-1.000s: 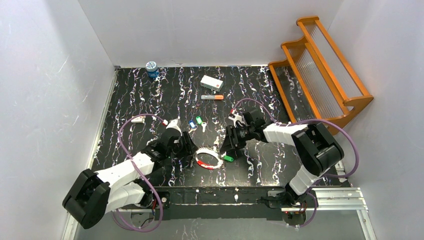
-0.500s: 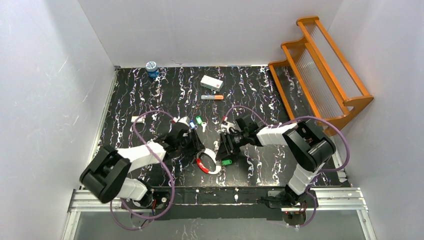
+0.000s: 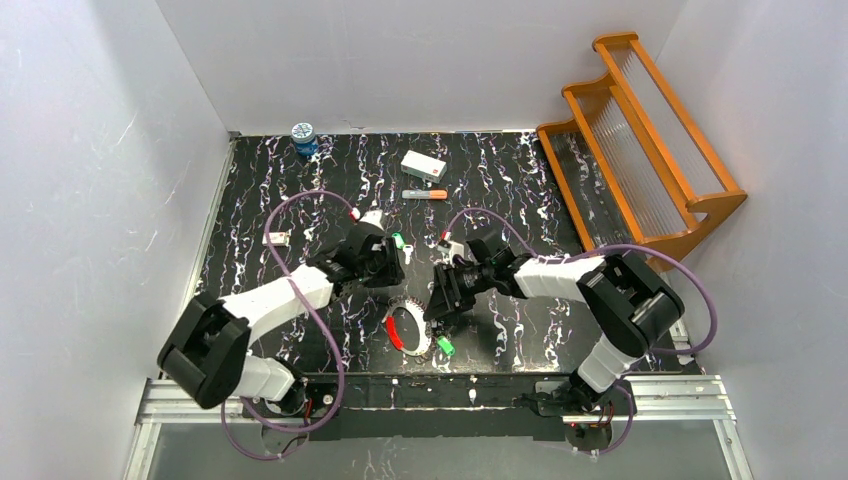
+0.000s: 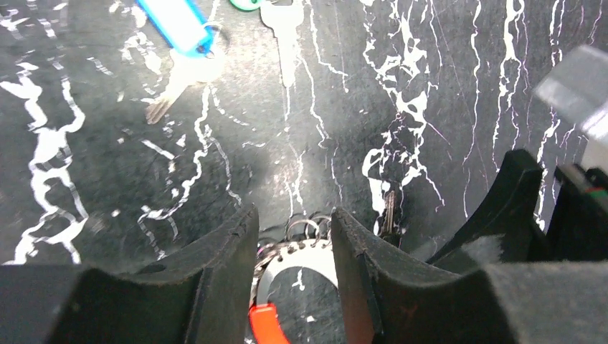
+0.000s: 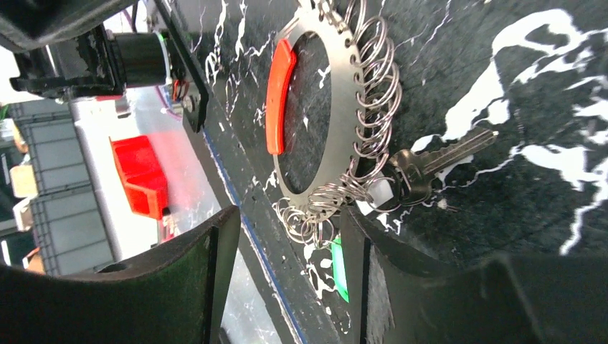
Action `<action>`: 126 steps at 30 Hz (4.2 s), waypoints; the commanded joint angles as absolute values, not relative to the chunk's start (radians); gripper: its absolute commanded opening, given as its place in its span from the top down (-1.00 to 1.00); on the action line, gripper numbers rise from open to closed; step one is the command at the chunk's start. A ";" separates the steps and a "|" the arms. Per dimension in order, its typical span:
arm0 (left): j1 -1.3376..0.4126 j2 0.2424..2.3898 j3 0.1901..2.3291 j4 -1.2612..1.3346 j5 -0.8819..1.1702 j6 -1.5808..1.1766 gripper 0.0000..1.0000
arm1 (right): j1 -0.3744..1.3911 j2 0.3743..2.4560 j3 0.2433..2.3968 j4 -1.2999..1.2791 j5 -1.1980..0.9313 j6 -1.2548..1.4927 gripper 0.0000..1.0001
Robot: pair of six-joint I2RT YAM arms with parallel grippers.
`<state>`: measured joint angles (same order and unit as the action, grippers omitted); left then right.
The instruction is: Put the keys on the keyring
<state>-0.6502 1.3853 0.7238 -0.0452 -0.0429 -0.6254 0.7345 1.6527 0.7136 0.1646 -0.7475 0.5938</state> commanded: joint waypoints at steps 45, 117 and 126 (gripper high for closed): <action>-0.655 1.122 0.412 -0.080 0.000 -0.829 0.37 | 0.801 1.834 0.971 -0.023 -0.562 0.449 -0.12; -0.663 1.076 0.576 -0.248 -0.209 -0.642 0.42 | 0.751 1.833 1.240 -0.269 -0.229 0.244 -0.20; -0.637 1.320 0.798 -0.302 -0.160 -0.471 0.36 | 0.719 1.686 1.031 -0.231 -0.247 0.323 -0.31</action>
